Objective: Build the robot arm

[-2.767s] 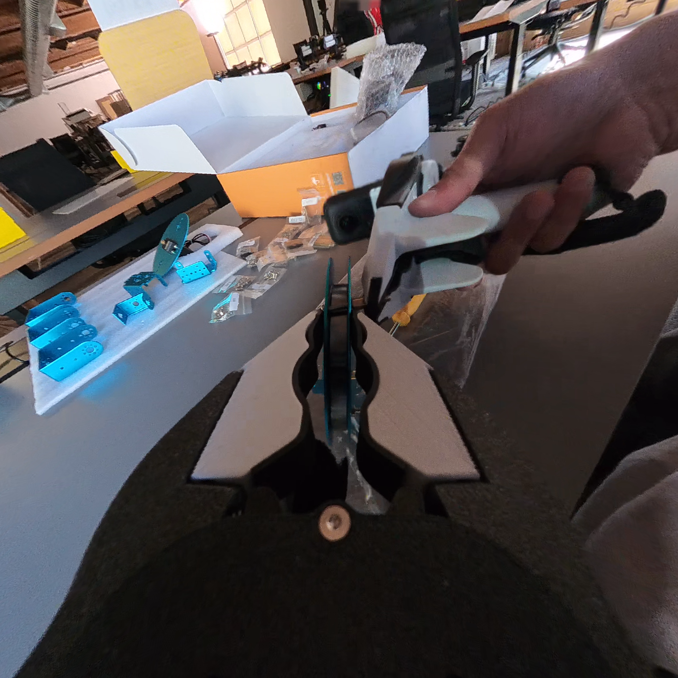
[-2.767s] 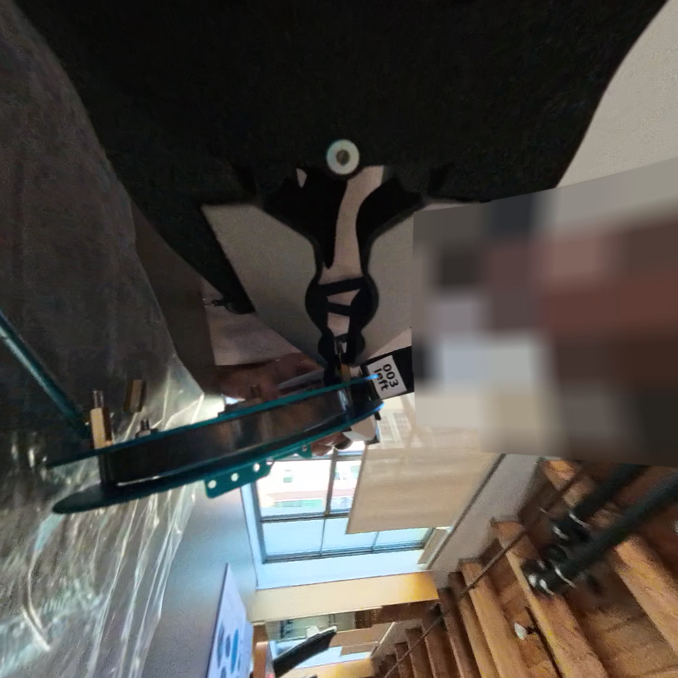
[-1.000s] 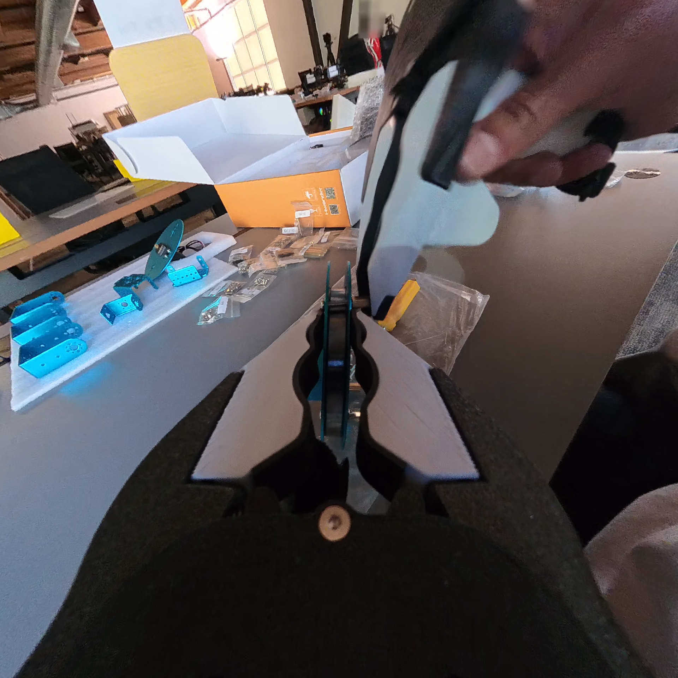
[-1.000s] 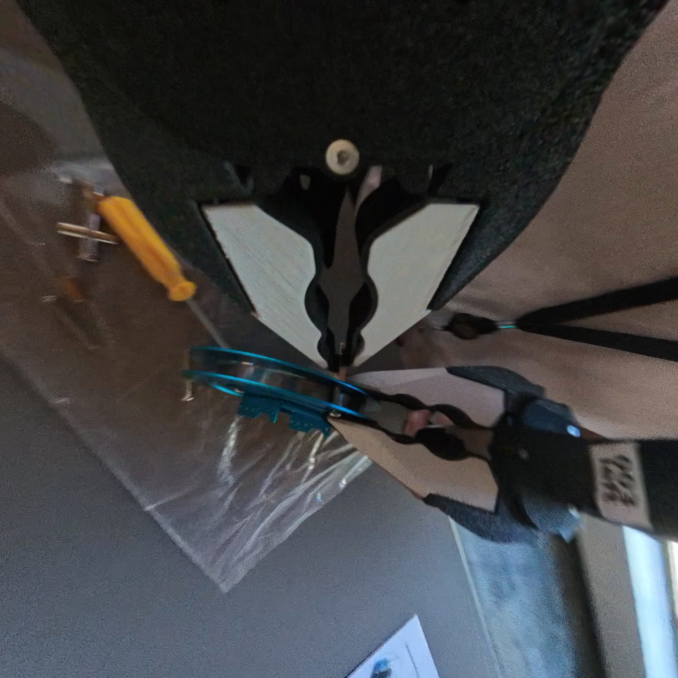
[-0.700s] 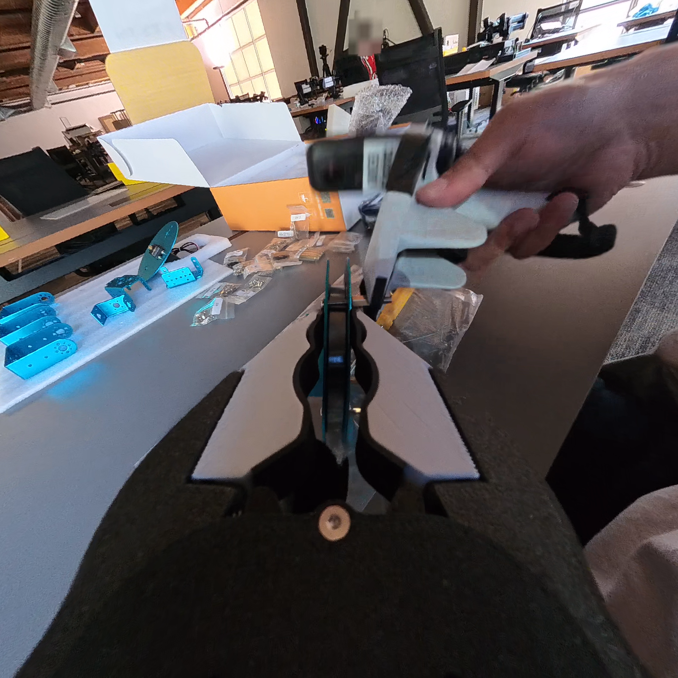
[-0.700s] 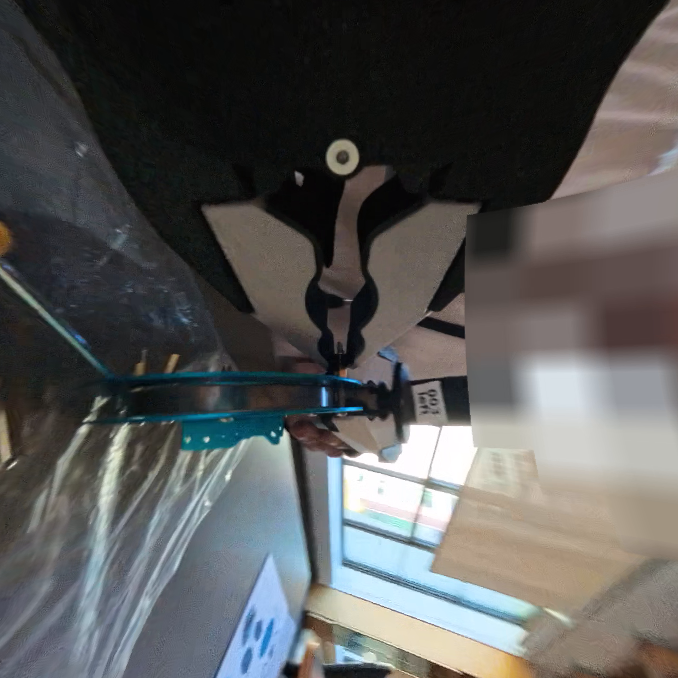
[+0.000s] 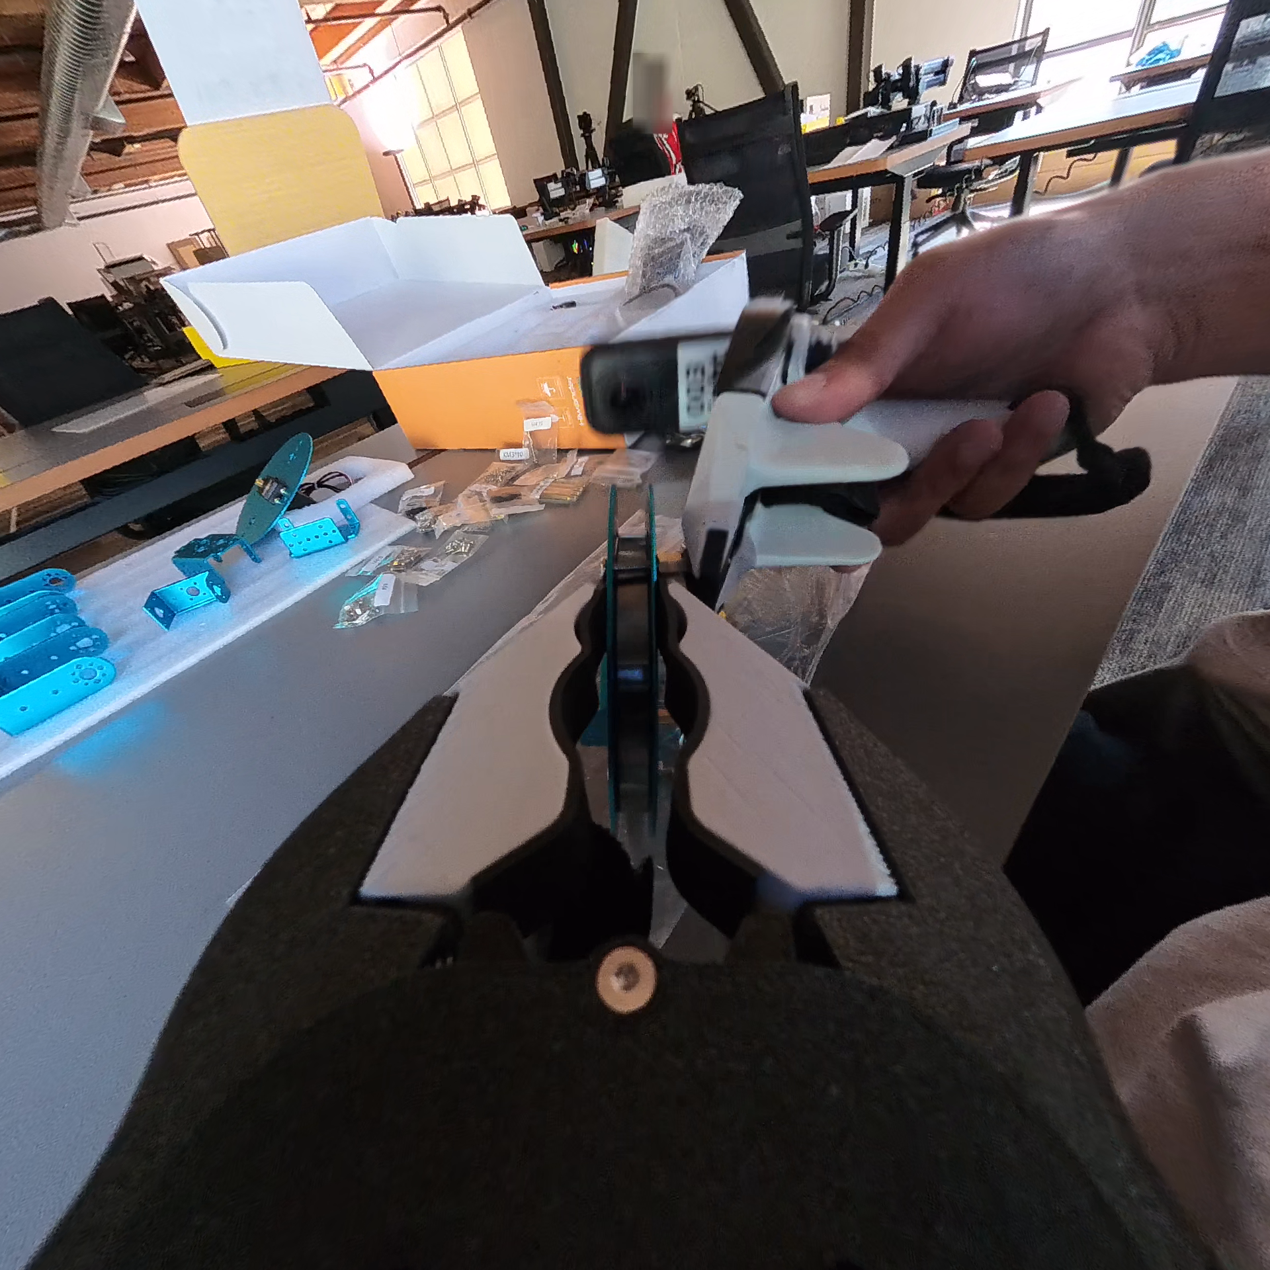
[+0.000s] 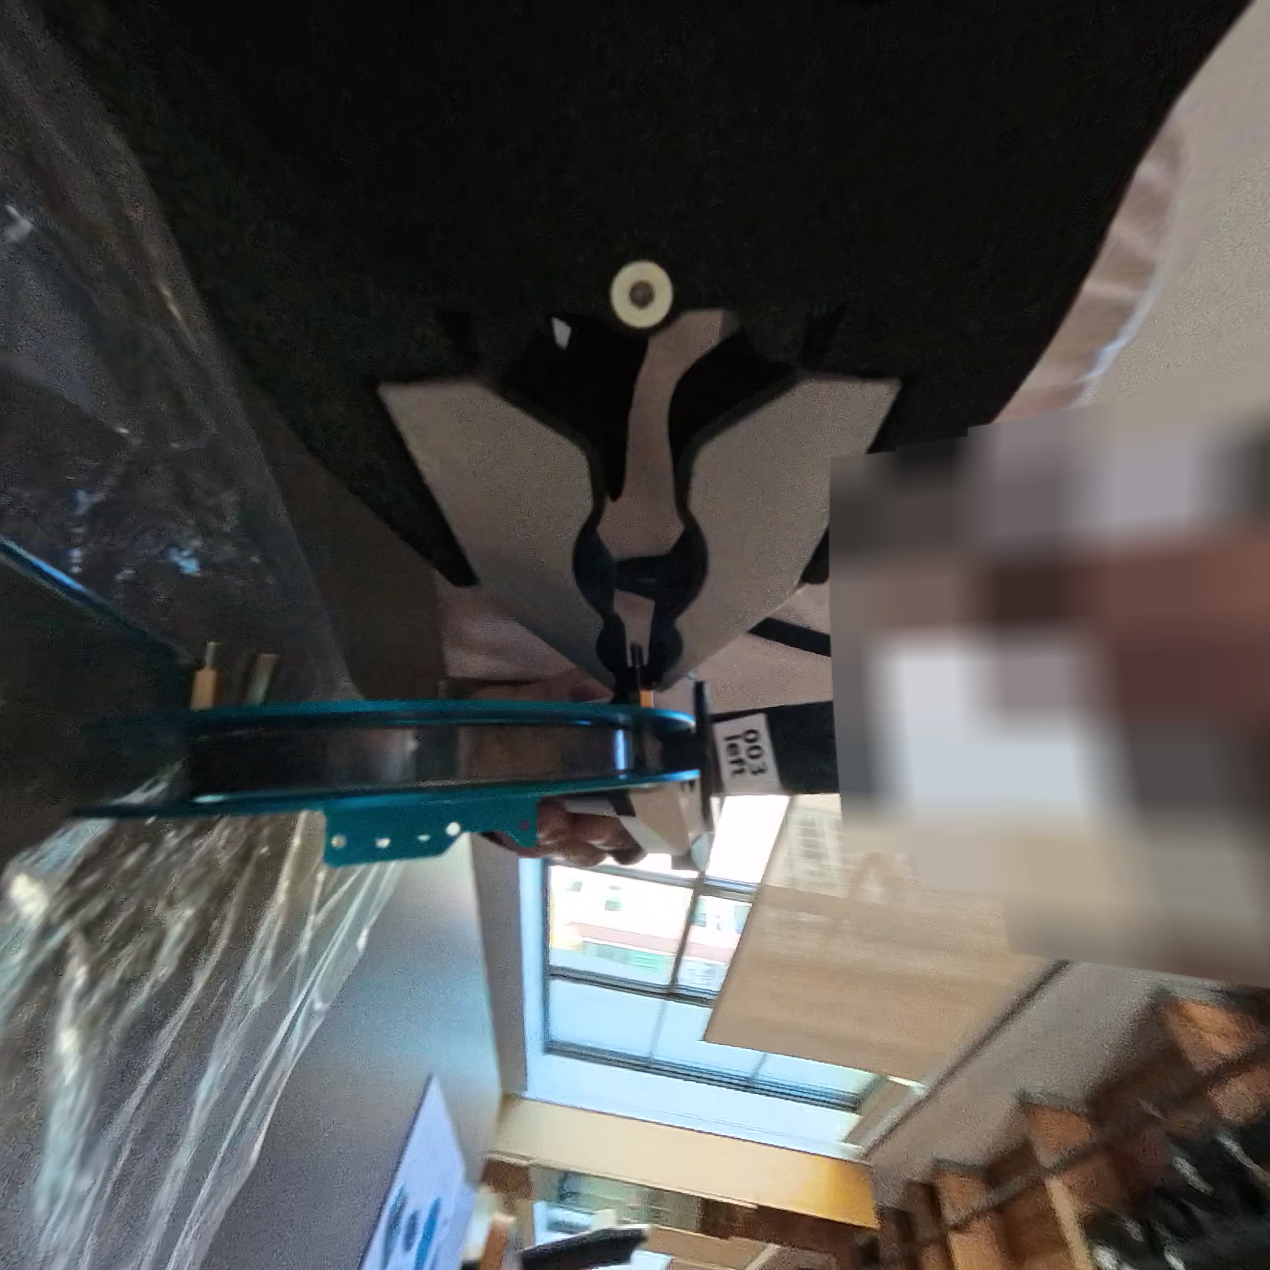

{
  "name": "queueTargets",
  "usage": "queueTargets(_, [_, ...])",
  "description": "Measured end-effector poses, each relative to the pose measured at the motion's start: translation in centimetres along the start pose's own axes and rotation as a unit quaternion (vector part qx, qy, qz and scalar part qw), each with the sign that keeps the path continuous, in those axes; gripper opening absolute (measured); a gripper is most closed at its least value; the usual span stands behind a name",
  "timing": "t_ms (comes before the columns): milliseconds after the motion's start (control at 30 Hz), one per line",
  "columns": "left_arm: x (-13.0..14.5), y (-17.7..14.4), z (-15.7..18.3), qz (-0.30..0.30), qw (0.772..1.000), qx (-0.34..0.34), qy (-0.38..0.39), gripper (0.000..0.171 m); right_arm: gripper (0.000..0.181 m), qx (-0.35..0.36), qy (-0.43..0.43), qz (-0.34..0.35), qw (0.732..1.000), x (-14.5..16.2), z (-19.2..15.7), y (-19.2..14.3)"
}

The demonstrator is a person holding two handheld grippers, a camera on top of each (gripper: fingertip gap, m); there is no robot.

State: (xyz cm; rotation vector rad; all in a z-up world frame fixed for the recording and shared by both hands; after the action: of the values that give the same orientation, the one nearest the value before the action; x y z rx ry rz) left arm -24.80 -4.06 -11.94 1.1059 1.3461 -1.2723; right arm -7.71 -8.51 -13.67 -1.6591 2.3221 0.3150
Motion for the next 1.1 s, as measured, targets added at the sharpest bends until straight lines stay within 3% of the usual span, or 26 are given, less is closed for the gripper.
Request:
queueTargets(33, [-0.1,0.0,-0.1,-0.002,1.0,0.0,-0.004,0.011,0.007,0.055,-0.049,-0.008,0.997,-0.3,-0.8,-0.1])
queueTargets(133, [-0.2,0.1,-0.3,-0.007,1.0,-0.002,-0.007,0.012,0.019,0.237,-0.193,-0.033,0.952,-0.9,-3.6,-0.3])
queueTargets(267, [-0.2,0.1,0.1,-0.009,1.0,-0.003,0.006,0.012,0.005,0.329,-0.284,-0.113,0.894,-1.2,-5.7,1.5])
queueTargets(333, [-0.2,0.1,0.0,-0.008,1.0,0.0,-0.005,0.011,0.004,0.336,-0.272,-0.127,0.893,-1.4,-5.9,1.7])
queueTargets(400, [-0.1,0.1,0.0,-0.004,1.0,-0.004,-0.004,0.012,0.004,0.296,-0.214,-0.109,0.924,-1.8,-5.2,1.2])
queueTargets(500, [0.0,0.0,0.0,0.005,1.0,0.0,-0.002,0.011,0.004,0.101,-0.025,-0.024,0.994,-1.5,-1.8,-0.4])
queueTargets(567, [0.0,0.1,-0.2,0.006,1.0,0.002,0.0,0.011,0.004,-0.045,0.094,0.041,0.994,-0.3,0.9,-0.7])
queueTargets(633, [0.0,0.2,-0.3,0.005,1.0,-0.002,0.0,0.011,0.004,-0.066,0.095,0.065,0.991,0.0,1.3,-0.7])
queueTargets(700, [-0.1,0.2,-0.4,0.002,1.0,0.0,-0.009,0.011,0.005,0.04,-0.017,0.047,0.998,-0.6,-0.6,-0.7])
queueTargets(733, [-0.2,0.3,-0.4,0.0,1.0,0.001,-0.016,0.011,0.005,0.111,-0.098,0.021,0.989,-0.9,-1.9,-0.6])
queueTargets(833, [-0.2,0.3,-0.4,-0.003,1.0,-0.001,-0.019,0.011,0.016,0.322,-0.287,-0.07,0.899,-0.7,-5.3,0.7])
queueTargets(867, [-0.2,0.3,-0.4,-0.003,1.0,0.001,-0.022,0.011,0.013,0.358,-0.317,-0.092,0.873,-0.6,-6.0,1.3])
queueTargets(967, [-0.2,0.3,-0.6,-0.004,1.0,-0.002,-0.021,0.011,0.005,0.39,-0.335,-0.119,0.849,-0.7,-6.7,2.2])
queueTargets(1033, [-0.2,0.3,-0.5,0.001,1.0,-0.002,-0.02,0.011,0.003,0.363,-0.285,-0.109,0.88,-1.1,-6.3,1.8])
queueTargets(1100, [0.0,0.3,-0.3,0.006,1.0,-0.002,-0.017,0.012,0.003,0.254,-0.161,-0.059,0.952,-1.3,-4.7,0.5])
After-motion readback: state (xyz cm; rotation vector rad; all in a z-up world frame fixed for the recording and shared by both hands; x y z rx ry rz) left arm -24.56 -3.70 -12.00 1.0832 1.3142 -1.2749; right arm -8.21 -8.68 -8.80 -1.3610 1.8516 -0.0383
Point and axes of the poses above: each gripper's, where its closed fingertips meet, y out along the fingers, x out of its underside, z = x × y across the jaws, the point moved 10 cm from there along -y, back along the fingers, and after that the axes turned 11 degrees about -y, right-handed, at the moved point
